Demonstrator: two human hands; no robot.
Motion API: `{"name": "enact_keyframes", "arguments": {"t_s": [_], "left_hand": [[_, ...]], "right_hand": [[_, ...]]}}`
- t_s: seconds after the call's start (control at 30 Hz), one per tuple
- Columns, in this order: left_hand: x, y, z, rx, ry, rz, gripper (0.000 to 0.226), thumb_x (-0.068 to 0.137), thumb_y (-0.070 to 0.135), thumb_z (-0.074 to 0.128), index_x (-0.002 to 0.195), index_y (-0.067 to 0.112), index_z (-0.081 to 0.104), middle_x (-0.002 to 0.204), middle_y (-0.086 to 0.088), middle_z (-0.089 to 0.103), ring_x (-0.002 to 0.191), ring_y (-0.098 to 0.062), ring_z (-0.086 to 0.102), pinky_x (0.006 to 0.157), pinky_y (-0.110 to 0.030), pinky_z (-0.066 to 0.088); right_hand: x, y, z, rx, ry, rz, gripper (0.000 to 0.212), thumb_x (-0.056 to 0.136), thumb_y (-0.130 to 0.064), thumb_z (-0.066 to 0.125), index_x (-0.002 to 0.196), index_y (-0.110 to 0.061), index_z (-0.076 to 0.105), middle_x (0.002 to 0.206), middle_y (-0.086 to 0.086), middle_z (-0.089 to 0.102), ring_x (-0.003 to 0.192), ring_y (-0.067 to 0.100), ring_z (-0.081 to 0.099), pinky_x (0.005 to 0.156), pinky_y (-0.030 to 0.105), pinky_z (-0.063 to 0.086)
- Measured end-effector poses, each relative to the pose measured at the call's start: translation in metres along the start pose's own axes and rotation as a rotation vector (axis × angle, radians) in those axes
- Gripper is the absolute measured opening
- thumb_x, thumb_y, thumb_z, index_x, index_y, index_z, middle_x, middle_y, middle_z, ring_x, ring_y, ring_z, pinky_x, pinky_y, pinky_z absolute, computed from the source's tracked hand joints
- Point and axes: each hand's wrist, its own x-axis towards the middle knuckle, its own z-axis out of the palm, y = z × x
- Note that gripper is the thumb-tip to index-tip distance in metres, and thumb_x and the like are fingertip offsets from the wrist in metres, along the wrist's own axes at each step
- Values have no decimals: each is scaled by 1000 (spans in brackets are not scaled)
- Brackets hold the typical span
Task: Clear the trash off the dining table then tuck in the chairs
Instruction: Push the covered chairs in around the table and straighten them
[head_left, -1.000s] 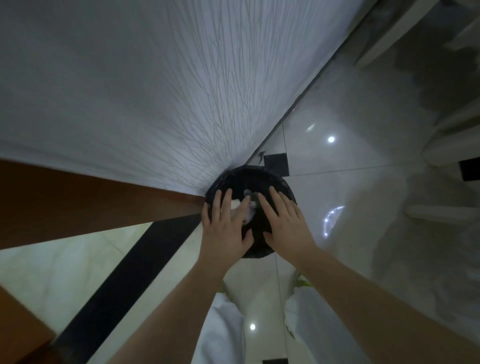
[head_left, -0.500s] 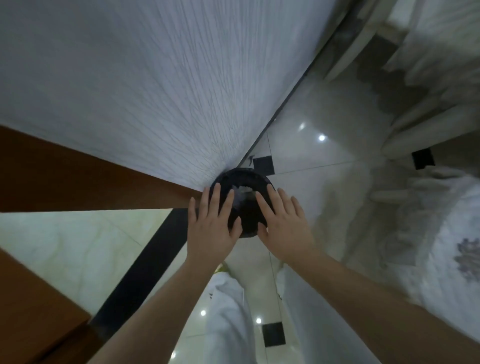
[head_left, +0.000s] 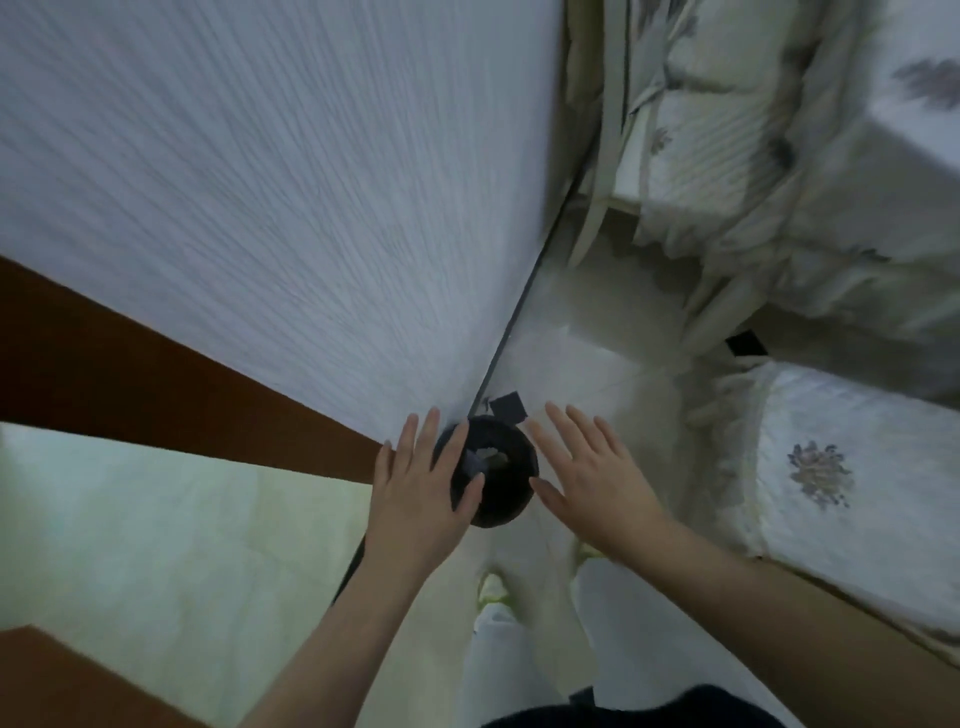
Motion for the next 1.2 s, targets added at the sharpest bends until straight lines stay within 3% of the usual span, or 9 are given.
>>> {"name": "enact_keyframes", "arguments": {"t_s": [0.1, 0.23, 0.47, 0.6, 0.67, 0.77, 0.9, 1.03, 1.2], "left_hand": [[4, 16, -39, -8, 29, 141, 62, 94, 59, 32, 149, 31, 29, 159, -4, 23, 147, -26, 17, 115, -51, 22], [16, 41, -91, 18, -24, 344, 67, 94, 65, 24, 152, 37, 5, 163, 2, 3, 149, -19, -4, 120, -47, 4], [15, 108, -129, 66, 59, 645, 75, 88, 71, 25, 153, 34, 11, 162, 0, 12, 148, -21, 7, 117, -42, 10], [-2, 165, -134, 6, 75, 792, 78, 83, 74, 20, 151, 37, 17, 160, 1, 17, 148, -21, 12, 115, -47, 20], [-16, 192, -137, -7, 74, 857, 79, 82, 75, 18, 151, 38, 15, 161, 2, 15, 148, -19, 10, 117, -46, 16], [-39, 224, -134, 12, 63, 921, 77, 83, 76, 17, 151, 40, 9, 162, 6, 8, 148, -16, 3, 119, -42, 10], [-74, 262, -127, 5, 89, 1000, 74, 87, 75, 24, 150, 37, 23, 158, 1, 24, 146, -21, 20, 114, -44, 21], [-117, 314, -123, 43, 96, 1036, 79, 82, 75, 19, 151, 37, 17, 161, 1, 15, 148, -19, 11, 116, -41, 14], [-178, 383, -108, 13, 78, 1062, 80, 79, 76, 15, 151, 41, 13, 162, 4, 1, 149, -17, 2, 118, -40, 11]], "right_hand": [[-33, -9, -27, 33, 66, 98, 64, 95, -57, 27, 145, -20, 40, 147, 10, 44, 134, 30, 44, 110, 47, 36], [-75, -10, -54, 20, 151, 215, 70, 96, -62, 11, 144, -21, 42, 145, 9, 47, 131, 29, 47, 107, 45, 40], [-148, 14, -89, 39, 315, 564, 73, 95, -63, 11, 140, -19, 47, 141, 9, 51, 128, 28, 48, 107, 37, 27], [-199, 30, -104, 65, 399, 716, 72, 96, -62, 12, 140, -18, 47, 141, 12, 51, 129, 30, 49, 105, 44, 38], [-226, 37, -108, 76, 441, 784, 71, 96, -62, 13, 142, -19, 45, 143, 11, 48, 130, 30, 47, 106, 46, 38], [-271, 47, -109, 87, 478, 877, 68, 95, -62, 20, 143, -20, 44, 147, 10, 44, 134, 29, 43, 109, 46, 36], [-333, 55, -105, 100, 514, 976, 66, 92, -60, 29, 144, -21, 43, 147, 9, 45, 133, 30, 43, 108, 45, 34], [-403, 62, -99, 114, 507, 1019, 73, 90, -65, 15, 150, -25, 28, 155, 7, 31, 143, 26, 28, 115, 37, 13], [-494, 74, -90, 126, 550, 1087, 70, 89, -60, 23, 146, -22, 36, 152, 9, 36, 141, 28, 30, 112, 45, 27]]}}
